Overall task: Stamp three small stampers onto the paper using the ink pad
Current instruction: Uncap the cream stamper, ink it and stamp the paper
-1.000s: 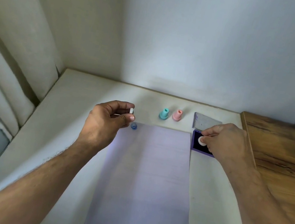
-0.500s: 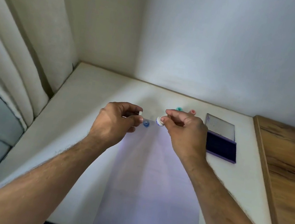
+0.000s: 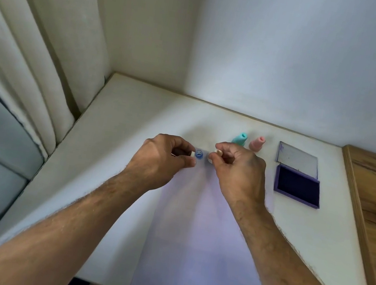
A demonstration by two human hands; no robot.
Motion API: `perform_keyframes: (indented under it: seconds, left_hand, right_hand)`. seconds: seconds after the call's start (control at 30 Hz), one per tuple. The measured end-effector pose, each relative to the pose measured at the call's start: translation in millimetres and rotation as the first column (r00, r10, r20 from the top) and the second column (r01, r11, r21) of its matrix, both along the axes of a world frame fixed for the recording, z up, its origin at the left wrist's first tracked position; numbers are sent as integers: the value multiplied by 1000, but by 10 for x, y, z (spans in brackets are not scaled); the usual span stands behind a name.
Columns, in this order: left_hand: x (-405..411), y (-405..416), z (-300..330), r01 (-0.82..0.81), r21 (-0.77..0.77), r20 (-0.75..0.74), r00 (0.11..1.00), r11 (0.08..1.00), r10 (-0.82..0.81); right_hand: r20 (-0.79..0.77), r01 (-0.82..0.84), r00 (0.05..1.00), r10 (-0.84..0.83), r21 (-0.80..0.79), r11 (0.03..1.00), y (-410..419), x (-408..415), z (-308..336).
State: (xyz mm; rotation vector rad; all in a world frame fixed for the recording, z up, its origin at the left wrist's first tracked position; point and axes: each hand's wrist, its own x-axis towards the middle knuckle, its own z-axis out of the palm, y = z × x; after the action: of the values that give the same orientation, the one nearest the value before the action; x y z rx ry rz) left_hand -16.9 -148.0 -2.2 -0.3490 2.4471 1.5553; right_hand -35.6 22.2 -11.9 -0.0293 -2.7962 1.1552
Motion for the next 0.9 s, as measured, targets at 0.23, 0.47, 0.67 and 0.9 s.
perform_keyframes:
  seconds: [0.23,0.47,0.67,0.9]
  left_hand:
    - [5,-3,1,10,-12,4,1000,1000,-10]
    - [9,-4,-2,14,-39,11,1000,999,-13]
    - [3,56,7,2,-111,6,1000,994,-1]
    - [-4,50,34,11,-122,17,1000,992,-9]
  right_hand:
    - [2,-54,999,54,67,996,-11,-13,20]
    - [38,-63,997,60,65,996,-8,-55,-13]
    - [3,-94,996,95,103,990,2,-67,-28]
    - [-29,-130,991,133,89,988,30,-48,-45]
